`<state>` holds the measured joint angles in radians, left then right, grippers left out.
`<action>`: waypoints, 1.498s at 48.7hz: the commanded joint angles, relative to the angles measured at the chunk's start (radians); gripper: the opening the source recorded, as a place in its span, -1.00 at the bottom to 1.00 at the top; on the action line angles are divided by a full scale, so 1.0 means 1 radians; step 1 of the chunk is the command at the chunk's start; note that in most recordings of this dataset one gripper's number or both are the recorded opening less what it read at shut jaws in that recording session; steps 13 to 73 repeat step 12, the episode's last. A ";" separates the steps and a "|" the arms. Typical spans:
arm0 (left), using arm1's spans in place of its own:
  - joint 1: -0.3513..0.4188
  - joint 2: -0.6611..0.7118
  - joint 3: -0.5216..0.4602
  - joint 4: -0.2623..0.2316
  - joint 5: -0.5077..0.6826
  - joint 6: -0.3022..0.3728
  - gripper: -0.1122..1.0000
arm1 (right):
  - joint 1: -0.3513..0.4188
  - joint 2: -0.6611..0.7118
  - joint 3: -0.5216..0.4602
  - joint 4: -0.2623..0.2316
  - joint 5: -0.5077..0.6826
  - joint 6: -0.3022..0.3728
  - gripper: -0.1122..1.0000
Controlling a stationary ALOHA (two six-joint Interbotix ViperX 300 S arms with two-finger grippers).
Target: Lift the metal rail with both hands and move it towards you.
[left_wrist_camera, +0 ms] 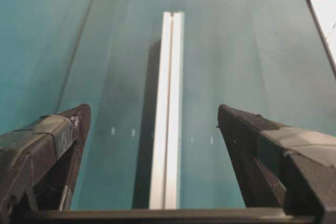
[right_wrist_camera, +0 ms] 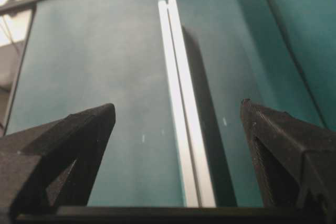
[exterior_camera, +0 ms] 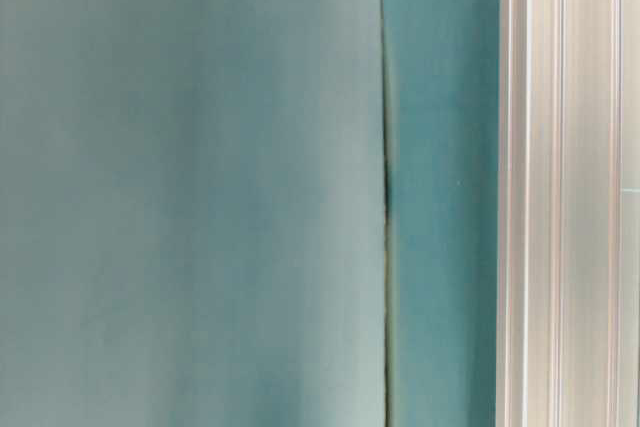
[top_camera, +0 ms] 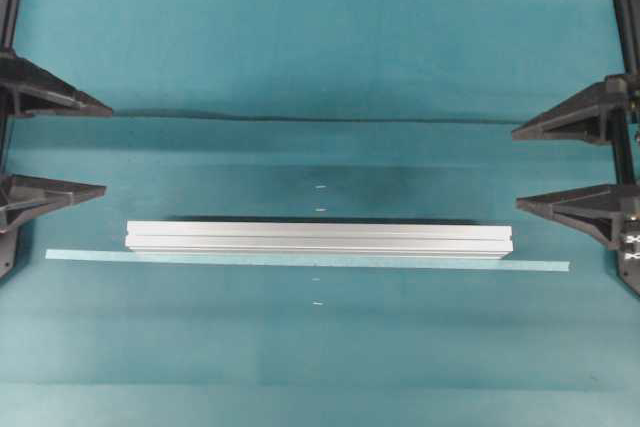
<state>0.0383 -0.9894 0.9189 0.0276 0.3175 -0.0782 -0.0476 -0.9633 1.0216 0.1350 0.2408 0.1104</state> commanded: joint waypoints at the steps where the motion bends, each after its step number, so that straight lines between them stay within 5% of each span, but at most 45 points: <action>1: 0.002 0.006 -0.011 0.000 -0.009 0.002 0.94 | -0.005 -0.002 0.002 -0.002 -0.011 0.003 0.98; 12: 0.002 0.002 -0.011 0.000 -0.011 -0.002 0.94 | -0.015 -0.029 0.006 0.008 -0.002 0.046 0.98; 73: 0.002 0.002 -0.011 0.000 -0.011 -0.002 0.94 | -0.015 -0.029 0.006 0.008 -0.002 0.046 0.98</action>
